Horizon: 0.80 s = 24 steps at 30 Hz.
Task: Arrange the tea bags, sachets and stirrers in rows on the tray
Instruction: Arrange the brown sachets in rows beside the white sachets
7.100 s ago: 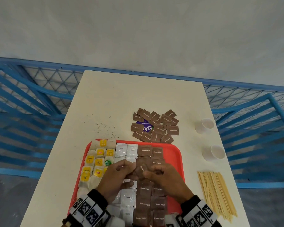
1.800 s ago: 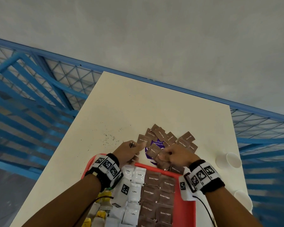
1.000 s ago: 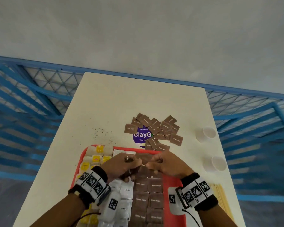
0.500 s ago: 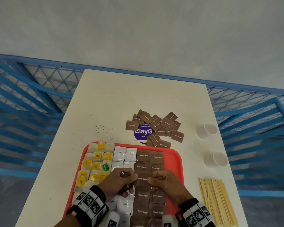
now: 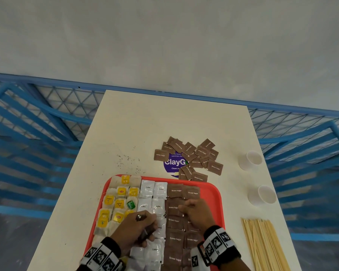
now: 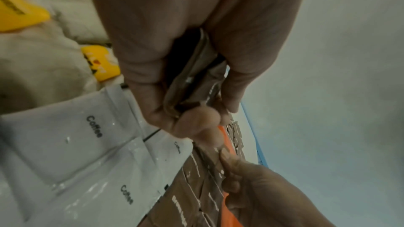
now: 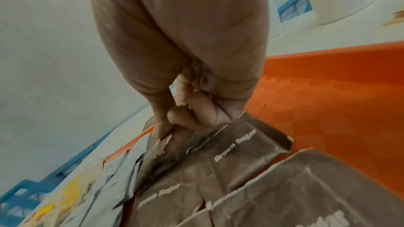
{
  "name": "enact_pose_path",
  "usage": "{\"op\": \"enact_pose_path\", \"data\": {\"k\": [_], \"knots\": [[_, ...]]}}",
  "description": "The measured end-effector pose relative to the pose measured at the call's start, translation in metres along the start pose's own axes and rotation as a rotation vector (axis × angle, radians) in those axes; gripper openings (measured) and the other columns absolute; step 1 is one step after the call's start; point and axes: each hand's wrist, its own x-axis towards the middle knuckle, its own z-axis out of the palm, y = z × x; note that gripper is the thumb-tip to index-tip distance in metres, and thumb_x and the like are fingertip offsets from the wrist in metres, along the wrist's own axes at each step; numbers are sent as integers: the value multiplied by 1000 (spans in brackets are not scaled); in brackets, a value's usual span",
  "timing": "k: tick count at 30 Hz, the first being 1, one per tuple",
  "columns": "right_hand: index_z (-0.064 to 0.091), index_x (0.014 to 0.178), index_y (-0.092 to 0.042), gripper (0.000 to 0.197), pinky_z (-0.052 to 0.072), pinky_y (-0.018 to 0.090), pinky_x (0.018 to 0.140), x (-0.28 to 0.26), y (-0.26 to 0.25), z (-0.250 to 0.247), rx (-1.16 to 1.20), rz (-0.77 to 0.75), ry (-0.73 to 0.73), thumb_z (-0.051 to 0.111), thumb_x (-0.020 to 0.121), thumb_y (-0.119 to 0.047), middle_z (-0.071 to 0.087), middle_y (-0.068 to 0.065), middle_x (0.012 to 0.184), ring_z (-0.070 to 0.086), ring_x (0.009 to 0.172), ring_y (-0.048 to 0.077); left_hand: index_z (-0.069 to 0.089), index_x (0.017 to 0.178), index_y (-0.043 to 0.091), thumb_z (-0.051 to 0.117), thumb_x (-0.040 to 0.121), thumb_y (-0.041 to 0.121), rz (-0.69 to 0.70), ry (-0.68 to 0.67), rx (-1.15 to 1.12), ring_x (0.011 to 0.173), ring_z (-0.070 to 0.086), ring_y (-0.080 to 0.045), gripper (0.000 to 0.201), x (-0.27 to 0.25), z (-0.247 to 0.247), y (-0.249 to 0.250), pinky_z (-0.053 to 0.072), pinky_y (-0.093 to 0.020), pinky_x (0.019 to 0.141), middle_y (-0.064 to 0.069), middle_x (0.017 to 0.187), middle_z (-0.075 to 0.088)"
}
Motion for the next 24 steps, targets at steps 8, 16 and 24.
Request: {"op": "enact_pose_path", "data": {"k": [8,16,24], "knots": [[52,56,-18,36,48,25,59,-2,-3,6,-99,7,262,76,82,-27,62,-2,58,55,55,10,69,88,5,69,84,40,-9,-7,-56,70,67,-28,36,-6,-1,9,46,-26,50,-13,83,69],[48,73,-19,30,44,15,51,-11,-9,15,-350,-197,54,75,76,-6,59,-5,73,58,57,-2,67,101,0,62,92,31,-43,-54,-301,76,68,-32,33,-7,-3,18,55,-34,57,-23,98,69],[58,71,-19,21,50,25,59,-23,-15,15,-188,-308,80,70,86,-27,66,0,68,55,59,5,62,120,-2,49,94,-8,1,-96,-384,107,65,-48,30,-5,-6,23,57,-57,84,-29,118,66]]}}
